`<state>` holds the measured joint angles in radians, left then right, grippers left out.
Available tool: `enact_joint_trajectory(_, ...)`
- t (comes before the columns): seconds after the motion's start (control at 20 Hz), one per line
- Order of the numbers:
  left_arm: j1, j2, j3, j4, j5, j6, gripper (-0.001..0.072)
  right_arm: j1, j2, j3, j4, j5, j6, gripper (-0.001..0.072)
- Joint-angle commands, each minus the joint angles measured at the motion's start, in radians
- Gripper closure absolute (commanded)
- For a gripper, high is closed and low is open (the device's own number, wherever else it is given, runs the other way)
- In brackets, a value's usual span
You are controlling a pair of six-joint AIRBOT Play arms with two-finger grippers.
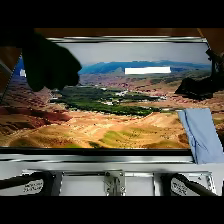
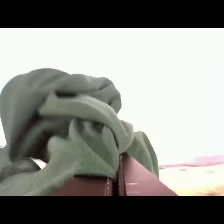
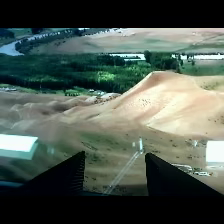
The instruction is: Fold the shirts.
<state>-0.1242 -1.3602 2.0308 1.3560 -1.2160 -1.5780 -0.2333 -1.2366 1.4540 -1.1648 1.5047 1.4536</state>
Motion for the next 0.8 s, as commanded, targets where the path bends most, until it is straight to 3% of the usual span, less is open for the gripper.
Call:
enact_joint_trajectory(0.0, -0.172, 0.183, -0.002, -0.003, -0.031, -0.033, 0.0663, 0.000, 0.123, 0.001, 0.027, 0.016, -0.053, 0.0090)
enact_joint_trajectory(0.05, -0.219, 0.196, -0.013, -0.003, -0.034, -0.055, 0.0663, 0.000, 0.161, 0.001, 0.027, 0.019, -0.076, 0.0043)
enact_joint_trajectory(0.2, -0.358, 0.186, -0.111, -0.003, -0.007, -0.095, 0.0663, 0.000, 0.248, 0.001, 0.006, 0.048, -0.078, 0.0043)
enact_joint_trajectory(0.4, -0.525, 0.141, -0.417, -0.003, 0.160, -0.173, 0.0663, 0.000, 0.259, -0.032, 0.006, 0.109, -0.058, 0.0043)
enact_joint_trajectory(0.65, -0.586, 0.040, -0.738, -0.005, 0.330, -0.316, 0.0662, 0.000, 0.259, -0.324, 0.023, 0.063, -0.040, 0.0043)
enact_joint_trajectory(0.7, -0.584, 0.018, -0.764, -0.018, 0.326, -0.322, 0.0624, 0.000, 0.259, -0.394, 0.039, 0.027, -0.042, 0.0043)
enact_joint_trajectory(0.75, -0.580, 0.001, -0.771, -0.027, 0.310, -0.319, 0.0395, 0.000, 0.259, -0.452, 0.064, -0.004, -0.048, 0.0042)
